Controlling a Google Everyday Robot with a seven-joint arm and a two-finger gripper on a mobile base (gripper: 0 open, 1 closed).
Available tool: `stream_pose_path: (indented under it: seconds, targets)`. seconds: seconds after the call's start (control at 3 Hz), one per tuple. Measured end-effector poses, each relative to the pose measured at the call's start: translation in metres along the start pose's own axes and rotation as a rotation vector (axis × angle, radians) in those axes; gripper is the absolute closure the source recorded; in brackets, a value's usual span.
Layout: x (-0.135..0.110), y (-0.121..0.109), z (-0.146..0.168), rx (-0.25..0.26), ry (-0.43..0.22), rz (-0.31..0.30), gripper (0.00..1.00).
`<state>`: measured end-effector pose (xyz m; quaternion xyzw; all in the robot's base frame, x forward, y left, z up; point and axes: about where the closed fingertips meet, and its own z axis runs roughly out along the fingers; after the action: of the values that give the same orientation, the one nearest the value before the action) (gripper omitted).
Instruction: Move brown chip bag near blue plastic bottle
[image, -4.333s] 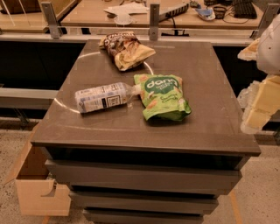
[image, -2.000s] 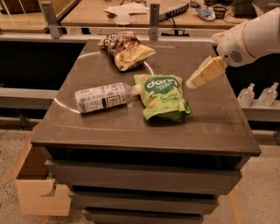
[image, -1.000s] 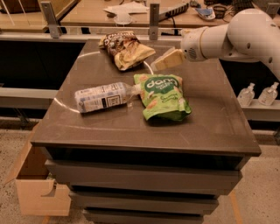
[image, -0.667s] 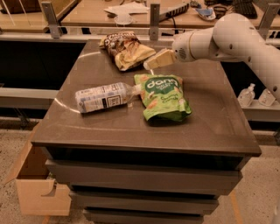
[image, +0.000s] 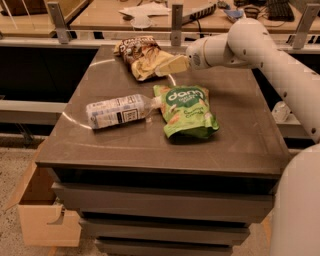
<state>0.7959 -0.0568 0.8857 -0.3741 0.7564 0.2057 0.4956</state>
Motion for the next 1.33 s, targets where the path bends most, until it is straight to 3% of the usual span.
stream_pose_path:
  seconds: [0.33,0.67,1.0,1.33]
  targets:
    - [-0.010,0.010,0.033,-0.068,-0.024,0.020,0.26]
    - [-0.013,0.020,0.047,-0.106,-0.017,0.031,0.57]
    - [-0.011,0.024,0.046,-0.113,0.004,0.043,0.80]
    - [-0.031,0.050,0.031,-0.195,0.055,-0.069,1.00]
